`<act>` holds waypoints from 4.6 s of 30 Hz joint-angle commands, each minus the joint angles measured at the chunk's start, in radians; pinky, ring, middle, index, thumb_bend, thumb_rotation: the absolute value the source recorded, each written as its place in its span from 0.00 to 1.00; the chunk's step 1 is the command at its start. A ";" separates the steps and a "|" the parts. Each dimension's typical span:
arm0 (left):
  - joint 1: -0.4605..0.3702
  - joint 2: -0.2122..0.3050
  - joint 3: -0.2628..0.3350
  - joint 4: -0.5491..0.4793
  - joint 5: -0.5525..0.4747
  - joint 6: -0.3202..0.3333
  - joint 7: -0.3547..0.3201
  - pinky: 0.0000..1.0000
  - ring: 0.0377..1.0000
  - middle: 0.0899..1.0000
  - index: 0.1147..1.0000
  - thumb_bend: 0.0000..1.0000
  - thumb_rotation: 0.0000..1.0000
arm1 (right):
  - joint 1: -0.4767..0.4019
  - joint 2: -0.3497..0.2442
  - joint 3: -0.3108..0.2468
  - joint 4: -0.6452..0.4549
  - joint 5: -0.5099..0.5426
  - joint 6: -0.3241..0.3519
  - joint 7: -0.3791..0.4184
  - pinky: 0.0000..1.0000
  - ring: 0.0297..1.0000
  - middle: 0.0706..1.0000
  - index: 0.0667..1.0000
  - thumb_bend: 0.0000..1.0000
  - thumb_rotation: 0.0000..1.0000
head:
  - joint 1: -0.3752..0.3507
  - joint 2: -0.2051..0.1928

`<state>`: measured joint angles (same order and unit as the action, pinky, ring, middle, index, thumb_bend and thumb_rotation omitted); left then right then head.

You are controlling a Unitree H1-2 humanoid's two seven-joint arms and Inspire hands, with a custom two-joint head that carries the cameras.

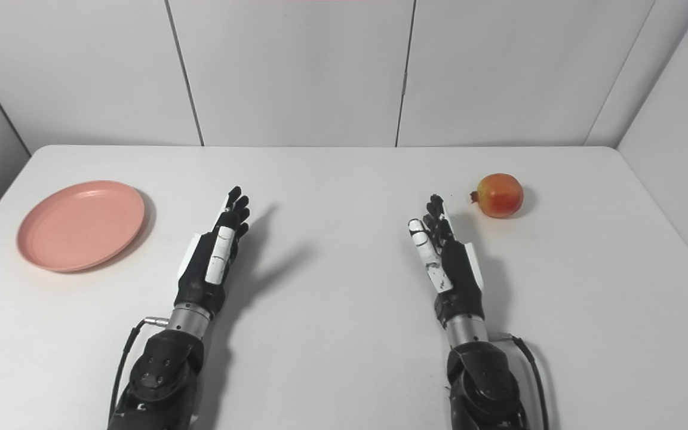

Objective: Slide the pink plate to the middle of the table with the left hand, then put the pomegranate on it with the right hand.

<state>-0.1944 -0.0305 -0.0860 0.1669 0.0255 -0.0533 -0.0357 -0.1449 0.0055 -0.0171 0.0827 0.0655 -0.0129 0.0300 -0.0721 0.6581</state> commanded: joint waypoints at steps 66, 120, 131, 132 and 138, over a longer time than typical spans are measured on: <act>-0.003 -0.018 0.021 -0.011 -0.024 -0.014 0.002 1.00 1.00 1.00 1.00 0.76 1.00 | 0.008 -0.015 0.009 -0.010 0.011 -0.042 0.027 1.00 1.00 1.00 1.00 0.71 0.77 | 0.008 -0.032; -0.049 -0.063 0.050 0.028 -0.062 -0.116 0.017 1.00 1.00 1.00 1.00 0.74 1.00 | 0.034 -0.109 -0.008 0.090 0.098 -0.199 0.159 1.00 1.00 1.00 1.00 0.56 0.88 | 0.396 -0.292; -0.123 -0.031 0.153 -0.087 -0.157 -0.023 0.045 0.97 0.96 0.96 0.96 0.80 1.00 | 0.048 -0.109 -0.013 0.059 0.100 -0.167 0.150 1.00 1.00 1.00 1.00 0.52 0.90 | 0.407 -0.311; -0.127 -0.027 0.162 -0.098 -0.156 -0.013 0.051 0.95 0.95 0.95 0.95 0.80 1.00 | 0.049 -0.109 -0.013 0.057 0.102 -0.165 0.151 1.00 1.00 1.00 1.00 0.51 0.89 | 0.408 -0.313; -0.146 0.014 0.215 -0.137 -0.144 0.006 0.093 0.90 0.91 0.91 0.90 0.81 1.00 | 0.054 -0.115 -0.014 0.048 0.097 -0.161 0.150 1.00 1.00 1.00 1.00 0.51 0.91 | 0.414 -0.307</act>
<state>-0.2911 -0.0400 0.1219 0.0618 -0.1280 -0.0454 0.0402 -0.1278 -0.1101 -0.0274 0.1152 0.1591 -0.1697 0.1804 0.3421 0.3497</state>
